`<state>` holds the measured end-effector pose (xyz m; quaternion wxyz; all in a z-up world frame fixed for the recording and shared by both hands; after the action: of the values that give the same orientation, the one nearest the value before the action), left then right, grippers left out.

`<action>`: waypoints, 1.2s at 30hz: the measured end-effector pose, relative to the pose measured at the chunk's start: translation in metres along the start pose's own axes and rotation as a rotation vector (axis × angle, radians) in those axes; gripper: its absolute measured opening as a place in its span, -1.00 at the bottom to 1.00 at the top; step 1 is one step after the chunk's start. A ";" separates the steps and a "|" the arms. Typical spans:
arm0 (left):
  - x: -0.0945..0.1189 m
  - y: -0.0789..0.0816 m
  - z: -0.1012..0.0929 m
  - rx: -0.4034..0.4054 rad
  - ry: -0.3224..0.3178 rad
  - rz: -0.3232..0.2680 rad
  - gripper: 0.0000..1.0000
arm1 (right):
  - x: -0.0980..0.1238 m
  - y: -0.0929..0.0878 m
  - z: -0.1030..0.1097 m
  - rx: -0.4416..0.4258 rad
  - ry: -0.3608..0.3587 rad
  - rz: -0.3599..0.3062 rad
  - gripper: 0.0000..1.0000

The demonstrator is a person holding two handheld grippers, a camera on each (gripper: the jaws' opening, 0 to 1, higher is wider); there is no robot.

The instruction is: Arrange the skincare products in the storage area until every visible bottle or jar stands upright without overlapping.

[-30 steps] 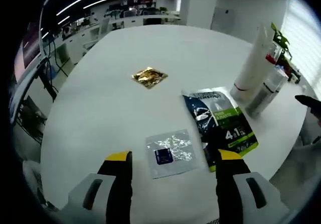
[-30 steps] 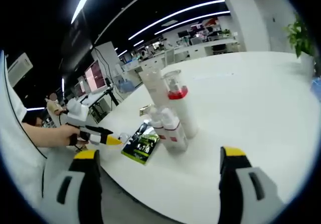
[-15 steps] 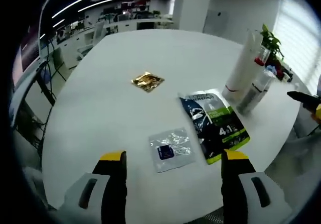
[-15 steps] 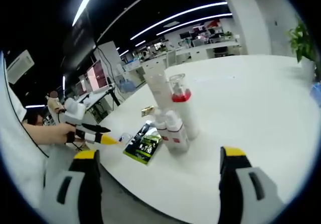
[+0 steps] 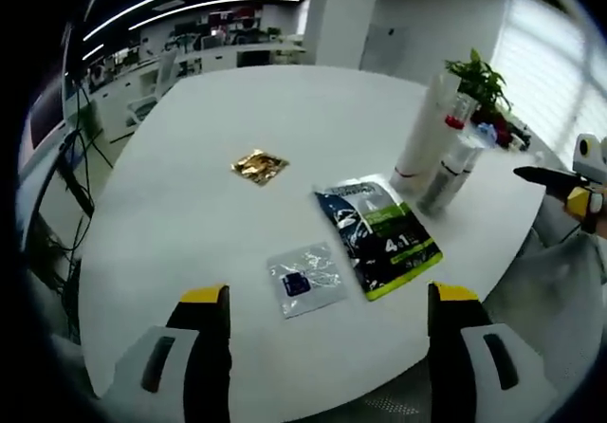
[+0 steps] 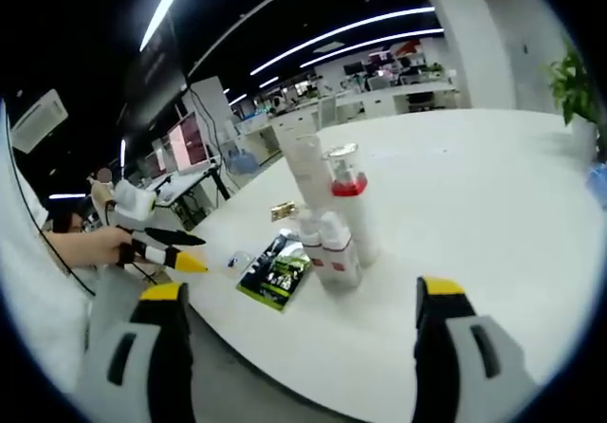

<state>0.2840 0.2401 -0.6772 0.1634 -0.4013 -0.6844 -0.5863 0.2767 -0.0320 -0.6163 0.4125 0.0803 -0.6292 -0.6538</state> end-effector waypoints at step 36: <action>0.019 -0.006 -0.009 -0.098 -0.105 0.031 0.94 | 0.008 0.000 0.002 0.005 0.002 -0.016 0.99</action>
<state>0.2653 0.2381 -0.6661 0.1166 -0.4497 -0.6561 -0.5948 0.2702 -0.0357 -0.6127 0.4078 0.0868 -0.6296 -0.6555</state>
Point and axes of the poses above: the point that each gripper's makers call its tool centre point, and the gripper's own axes: x roughly backward along the fingers, z roughly to its left, y roughly out of its top, the point moved 1 cm from there along x, roughly backward along the fingers, and after that the axes turned 7 degrees about x, right-handed, at the moved point
